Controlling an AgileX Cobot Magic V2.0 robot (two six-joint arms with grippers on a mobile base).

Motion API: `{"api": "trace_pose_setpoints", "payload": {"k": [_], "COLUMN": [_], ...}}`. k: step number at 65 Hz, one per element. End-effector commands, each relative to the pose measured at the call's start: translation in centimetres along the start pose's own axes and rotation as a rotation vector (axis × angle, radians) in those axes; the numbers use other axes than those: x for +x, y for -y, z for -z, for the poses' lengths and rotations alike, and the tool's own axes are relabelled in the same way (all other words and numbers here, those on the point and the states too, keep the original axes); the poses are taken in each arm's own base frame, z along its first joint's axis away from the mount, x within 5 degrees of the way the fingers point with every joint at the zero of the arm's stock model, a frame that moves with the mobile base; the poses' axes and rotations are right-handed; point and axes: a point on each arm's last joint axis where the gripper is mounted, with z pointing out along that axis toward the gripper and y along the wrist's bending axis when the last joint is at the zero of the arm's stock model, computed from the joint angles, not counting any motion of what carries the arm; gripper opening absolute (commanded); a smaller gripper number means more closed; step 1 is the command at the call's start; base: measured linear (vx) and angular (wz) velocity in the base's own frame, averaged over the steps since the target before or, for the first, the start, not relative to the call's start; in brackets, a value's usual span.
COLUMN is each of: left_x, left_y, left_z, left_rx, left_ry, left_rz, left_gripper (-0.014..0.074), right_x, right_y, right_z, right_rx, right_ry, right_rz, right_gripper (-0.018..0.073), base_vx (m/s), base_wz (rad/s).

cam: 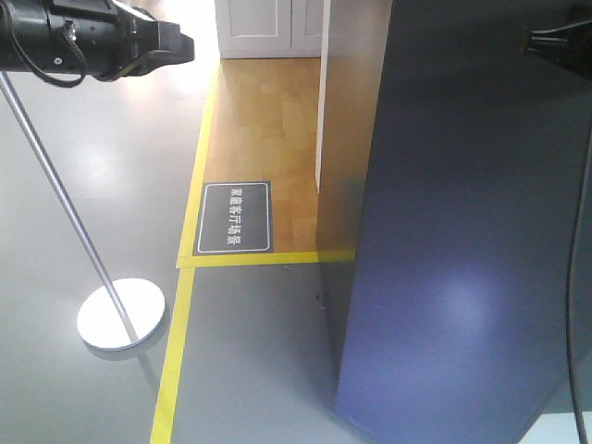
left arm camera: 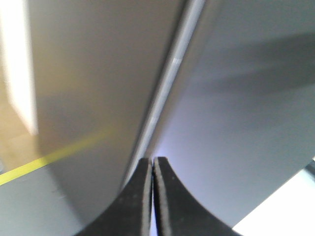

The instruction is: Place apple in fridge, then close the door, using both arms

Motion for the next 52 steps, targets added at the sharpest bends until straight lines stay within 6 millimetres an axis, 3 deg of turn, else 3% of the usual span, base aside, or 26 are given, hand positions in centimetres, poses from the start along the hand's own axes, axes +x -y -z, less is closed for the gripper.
{"api": "trace_pose_setpoints", "payload": {"k": [1, 12, 36, 52], "left_x": [-2.0, -1.8, -2.0, -2.1], "left_y": [1.0, 0.6, 0.2, 0.2], "left_z": [2.0, 2.0, 2.0, 2.0], "left_rx": [-0.035, -0.079, -0.115, -0.120], "left_ry": [0.104, 0.083, 0.108, 0.117], "left_rz": [0.000, -0.008, -0.018, -0.018], "left_gripper": [-0.0007, -0.0007, -0.0007, -0.0007], "right_x": [-2.4, -2.8, -3.3, -4.2], "right_y": [0.7, 0.8, 4.7, 4.2], "right_z": [-0.7, -2.4, -6.9, -8.9], "right_rx": [0.068, 0.090, 0.059, -0.038], "right_ry": [0.134, 0.160, 0.008, -0.046], "right_rz": [0.013, 0.028, -0.061, -0.037], "right_gripper": [0.0004, 0.0004, 0.0004, 0.0004], "base_vx": [0.00, 0.00, 0.00, 0.00], "base_wz": [0.00, 0.00, 0.00, 0.00]}}
